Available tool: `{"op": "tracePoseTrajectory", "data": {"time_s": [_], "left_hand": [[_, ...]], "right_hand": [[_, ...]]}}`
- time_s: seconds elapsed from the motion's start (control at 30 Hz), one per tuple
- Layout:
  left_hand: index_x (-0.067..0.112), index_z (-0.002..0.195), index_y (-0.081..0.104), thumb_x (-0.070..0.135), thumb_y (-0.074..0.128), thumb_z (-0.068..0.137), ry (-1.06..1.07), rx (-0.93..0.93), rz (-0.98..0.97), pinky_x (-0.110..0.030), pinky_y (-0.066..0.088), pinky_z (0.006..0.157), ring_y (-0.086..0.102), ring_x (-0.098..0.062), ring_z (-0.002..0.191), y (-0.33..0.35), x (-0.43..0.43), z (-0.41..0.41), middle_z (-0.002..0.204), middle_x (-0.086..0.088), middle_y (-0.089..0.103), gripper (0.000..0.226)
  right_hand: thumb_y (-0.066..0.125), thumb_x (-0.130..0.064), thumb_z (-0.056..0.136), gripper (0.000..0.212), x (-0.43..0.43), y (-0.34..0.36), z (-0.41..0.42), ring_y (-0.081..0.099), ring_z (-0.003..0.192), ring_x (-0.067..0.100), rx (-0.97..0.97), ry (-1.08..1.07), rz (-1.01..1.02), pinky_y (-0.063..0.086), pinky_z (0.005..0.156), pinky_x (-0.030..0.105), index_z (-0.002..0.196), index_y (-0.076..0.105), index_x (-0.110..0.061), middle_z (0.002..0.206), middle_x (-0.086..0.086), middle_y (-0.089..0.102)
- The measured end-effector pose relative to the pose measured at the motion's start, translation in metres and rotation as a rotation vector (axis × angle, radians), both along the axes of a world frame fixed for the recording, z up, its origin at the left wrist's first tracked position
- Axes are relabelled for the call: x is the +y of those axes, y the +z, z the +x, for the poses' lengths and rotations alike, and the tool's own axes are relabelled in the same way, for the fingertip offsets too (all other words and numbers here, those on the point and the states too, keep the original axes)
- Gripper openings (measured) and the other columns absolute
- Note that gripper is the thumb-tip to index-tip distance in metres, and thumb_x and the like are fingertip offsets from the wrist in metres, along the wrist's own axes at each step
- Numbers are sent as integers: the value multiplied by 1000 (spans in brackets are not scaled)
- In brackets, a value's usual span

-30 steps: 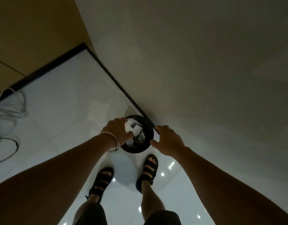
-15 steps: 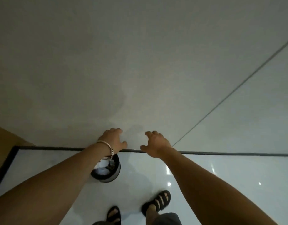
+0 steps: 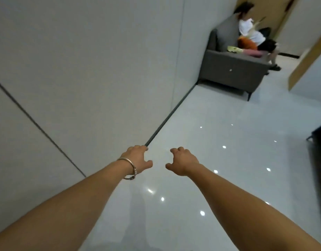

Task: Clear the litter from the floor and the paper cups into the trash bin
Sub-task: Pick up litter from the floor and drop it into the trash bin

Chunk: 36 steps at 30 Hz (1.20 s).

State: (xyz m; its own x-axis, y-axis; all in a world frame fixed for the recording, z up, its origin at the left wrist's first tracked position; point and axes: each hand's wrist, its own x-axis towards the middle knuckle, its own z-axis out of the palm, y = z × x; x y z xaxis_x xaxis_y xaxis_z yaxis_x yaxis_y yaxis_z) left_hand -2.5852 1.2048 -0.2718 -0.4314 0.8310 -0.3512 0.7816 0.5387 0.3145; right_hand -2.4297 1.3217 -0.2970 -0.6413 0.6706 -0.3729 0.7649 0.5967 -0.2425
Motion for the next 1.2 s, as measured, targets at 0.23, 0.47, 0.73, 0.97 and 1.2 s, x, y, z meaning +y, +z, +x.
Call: {"op": "tracePoseTrajectory", "data": {"time_s": [0.23,0.47,0.73,0.97,1.2], "left_hand": [[23,142,35,52,54,84,-394,72,27,-39,36,107,36,-21,132,11,191,135,143,0,41,68],[21,143,34,51,52,86,-632,88,-6,-40,37,106,35,-22,133,-2,341,202,145,-1,39,67],[21,143,33,53,51,85,-801,76,-26,-41,37,104,35,-24,132,-9,526,226,145,-2,37,69],[21,143,34,49,53,84,-895,82,6,-41,38,103,35,-24,132,1,679,246,145,-3,37,68],[21,143,33,49,53,84,-977,86,11,-40,37,105,34,-23,133,-12,825,307,146,-2,36,69]], "right_hand": [[55,-49,89,70,140,18,169,38,130,28,-36,-331,35,43,98,42,149,30,-20,144,7,38],[53,-48,90,71,231,2,258,37,131,28,-72,-570,-4,43,101,42,150,27,-20,146,7,36],[54,-47,91,72,377,12,285,36,131,27,-93,-753,-7,43,100,40,151,25,-21,146,6,35],[54,-49,91,73,491,21,311,37,131,27,-91,-882,12,44,100,41,151,25,-21,146,6,36],[55,-49,90,72,641,8,360,38,129,28,-63,-913,31,43,98,40,150,27,-20,143,7,37]]}}
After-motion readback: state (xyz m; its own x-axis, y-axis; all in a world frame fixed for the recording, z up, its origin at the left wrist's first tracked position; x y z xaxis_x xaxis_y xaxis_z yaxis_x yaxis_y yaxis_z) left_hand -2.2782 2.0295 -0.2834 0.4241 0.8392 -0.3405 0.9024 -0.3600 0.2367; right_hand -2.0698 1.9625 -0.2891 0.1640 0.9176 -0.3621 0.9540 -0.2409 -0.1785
